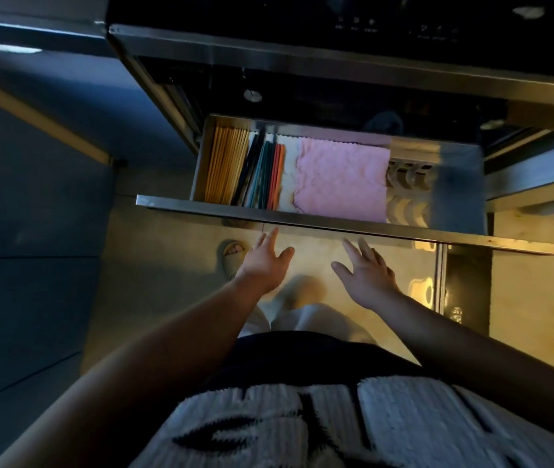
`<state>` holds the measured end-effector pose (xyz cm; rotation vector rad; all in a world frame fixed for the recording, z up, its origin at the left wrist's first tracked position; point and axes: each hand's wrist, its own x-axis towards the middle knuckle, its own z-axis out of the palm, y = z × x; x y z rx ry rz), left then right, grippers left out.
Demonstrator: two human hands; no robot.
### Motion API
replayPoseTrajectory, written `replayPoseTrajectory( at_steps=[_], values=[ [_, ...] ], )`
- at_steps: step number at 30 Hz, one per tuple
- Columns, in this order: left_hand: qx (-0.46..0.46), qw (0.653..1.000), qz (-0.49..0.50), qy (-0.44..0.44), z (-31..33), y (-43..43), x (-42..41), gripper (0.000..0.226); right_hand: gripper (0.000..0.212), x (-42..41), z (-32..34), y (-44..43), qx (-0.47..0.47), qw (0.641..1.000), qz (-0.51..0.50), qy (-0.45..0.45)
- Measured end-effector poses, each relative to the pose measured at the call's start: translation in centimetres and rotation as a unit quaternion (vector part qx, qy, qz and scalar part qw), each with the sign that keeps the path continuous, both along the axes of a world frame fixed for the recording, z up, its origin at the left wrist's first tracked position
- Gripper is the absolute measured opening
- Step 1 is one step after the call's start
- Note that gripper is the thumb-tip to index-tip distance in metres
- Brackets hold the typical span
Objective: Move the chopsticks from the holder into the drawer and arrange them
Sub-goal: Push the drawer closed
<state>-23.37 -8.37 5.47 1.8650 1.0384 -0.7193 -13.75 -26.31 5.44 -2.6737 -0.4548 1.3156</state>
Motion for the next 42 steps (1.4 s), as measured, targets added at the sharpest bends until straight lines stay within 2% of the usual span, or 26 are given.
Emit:
replayPoseTrajectory(
  at_steps=[2,3,4,6,9,13,17,20,25,31,35,39,42],
  values=[
    [-0.079,0.990,0.114,0.016,0.3,-0.3,0.9,0.060,0.060,0.1,-0.1,0.0,0.069,0.986,-0.143,0.058],
    [-0.121,0.977,0.176,0.014,0.2,-0.4,1.1,0.057,0.058,0.3,0.0,0.3,0.105,0.963,-0.233,0.088],
    [-0.168,0.949,0.267,0.004,0.4,-0.4,1.4,0.056,0.057,0.5,0.1,0.7,0.131,0.932,-0.317,0.116],
    [-0.265,0.859,0.437,-0.013,0.6,-0.2,2.0,0.060,0.059,1.2,0.2,1.4,0.166,0.860,-0.451,0.168],
    [-0.312,0.814,0.488,-0.040,0.4,0.1,2.7,0.064,0.072,2.3,0.1,1.8,0.219,0.761,-0.565,0.233],
    [-0.338,0.776,0.529,-0.063,0.2,0.3,3.8,0.064,0.090,3.7,0.1,2.0,0.298,0.645,-0.616,0.339],
    [-0.376,0.745,0.544,-0.089,0.1,0.5,4.7,0.069,0.107,5.4,0.3,2.0,0.353,0.565,-0.641,0.381],
    [-0.394,0.734,0.545,-0.095,0.3,0.7,5.2,0.072,0.107,6.3,0.5,2.1,0.372,0.546,-0.642,0.390],
    [-0.411,0.718,0.551,-0.108,0.5,1.5,6.9,0.068,0.103,7.9,0.3,3.3,0.397,0.543,-0.632,0.385],
    [-0.434,0.719,0.528,-0.126,0.1,3.6,9.9,0.063,0.104,10.7,-0.2,5.9,0.424,0.522,-0.638,0.374],
    [-0.449,0.712,0.524,-0.133,-0.3,5.2,12.5,0.074,0.100,12.7,-0.4,7.9,0.441,0.499,-0.656,0.356],
    [-0.464,0.707,0.513,-0.146,-0.3,6.5,15.1,0.085,0.095,14.6,-0.1,10.1,0.450,0.493,-0.669,0.327],
    [-0.459,0.721,0.498,-0.146,0.0,7.5,16.9,0.090,0.094,16.1,-0.1,11.3,0.460,0.482,-0.680,0.307]
  ],
)
